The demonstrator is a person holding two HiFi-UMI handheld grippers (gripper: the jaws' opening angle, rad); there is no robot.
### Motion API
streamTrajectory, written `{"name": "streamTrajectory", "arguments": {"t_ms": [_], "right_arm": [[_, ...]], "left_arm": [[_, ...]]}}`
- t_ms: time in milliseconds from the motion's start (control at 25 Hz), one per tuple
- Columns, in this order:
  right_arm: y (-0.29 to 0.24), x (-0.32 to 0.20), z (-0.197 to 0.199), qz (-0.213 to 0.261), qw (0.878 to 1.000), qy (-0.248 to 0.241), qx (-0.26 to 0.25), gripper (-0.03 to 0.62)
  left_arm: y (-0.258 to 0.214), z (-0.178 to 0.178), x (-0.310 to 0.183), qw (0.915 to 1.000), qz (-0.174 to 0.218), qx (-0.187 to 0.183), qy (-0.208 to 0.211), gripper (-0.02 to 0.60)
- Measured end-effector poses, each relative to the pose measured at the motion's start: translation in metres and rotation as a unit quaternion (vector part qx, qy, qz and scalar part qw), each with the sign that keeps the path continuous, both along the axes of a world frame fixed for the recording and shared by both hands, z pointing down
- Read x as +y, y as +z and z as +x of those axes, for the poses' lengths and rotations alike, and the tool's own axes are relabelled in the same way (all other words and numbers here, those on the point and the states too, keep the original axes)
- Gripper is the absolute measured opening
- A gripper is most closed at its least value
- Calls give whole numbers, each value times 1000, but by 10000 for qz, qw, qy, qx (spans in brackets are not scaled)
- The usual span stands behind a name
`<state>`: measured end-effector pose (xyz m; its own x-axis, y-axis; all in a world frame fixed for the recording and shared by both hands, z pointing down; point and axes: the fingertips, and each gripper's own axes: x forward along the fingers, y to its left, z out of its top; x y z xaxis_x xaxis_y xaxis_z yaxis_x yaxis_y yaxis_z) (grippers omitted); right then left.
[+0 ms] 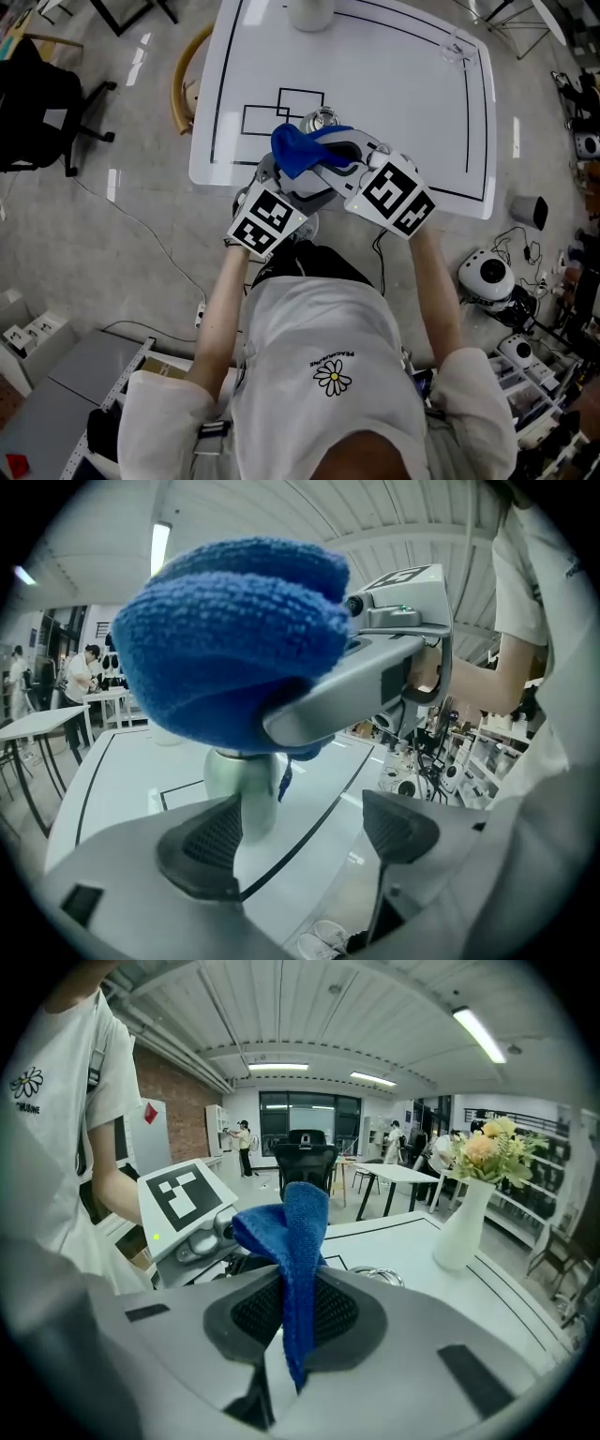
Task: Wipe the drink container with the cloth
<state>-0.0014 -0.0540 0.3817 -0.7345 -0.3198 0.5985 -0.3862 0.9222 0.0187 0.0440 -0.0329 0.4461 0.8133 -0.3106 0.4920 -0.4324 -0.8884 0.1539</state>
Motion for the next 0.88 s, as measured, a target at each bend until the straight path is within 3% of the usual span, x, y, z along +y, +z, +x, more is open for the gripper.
{"name": "streamTrajectory", "arguments": {"t_ms": [160, 360, 520, 560, 720, 880], "right_arm": [[-21, -9, 5, 220, 9991, 239, -283, 43], [-81, -31, 33, 1119, 9854, 1042, -747, 43], [-127, -35, 72, 1847, 9482, 2088, -1523, 43], [-135, -33, 82, 1991, 9355, 2358, -1721, 43], [-141, -14, 119, 2428, 8887, 3293, -2067, 43], [-123, 0, 141, 2481, 8574, 3996, -2090, 43]], "left_arm": [[-8, -6, -3, 10000, 70, -2, -55, 390], [-50, -20, -19, 9979, 530, 141, -335, 390], [-103, -26, -42, 9897, 1127, 463, -746, 380], [-116, -28, -47, 9861, 1297, 511, -905, 337], [-155, -38, -61, 9623, 1889, 712, -1822, 27], [-167, -42, -65, 9468, 2106, 788, -2304, -2]]}}
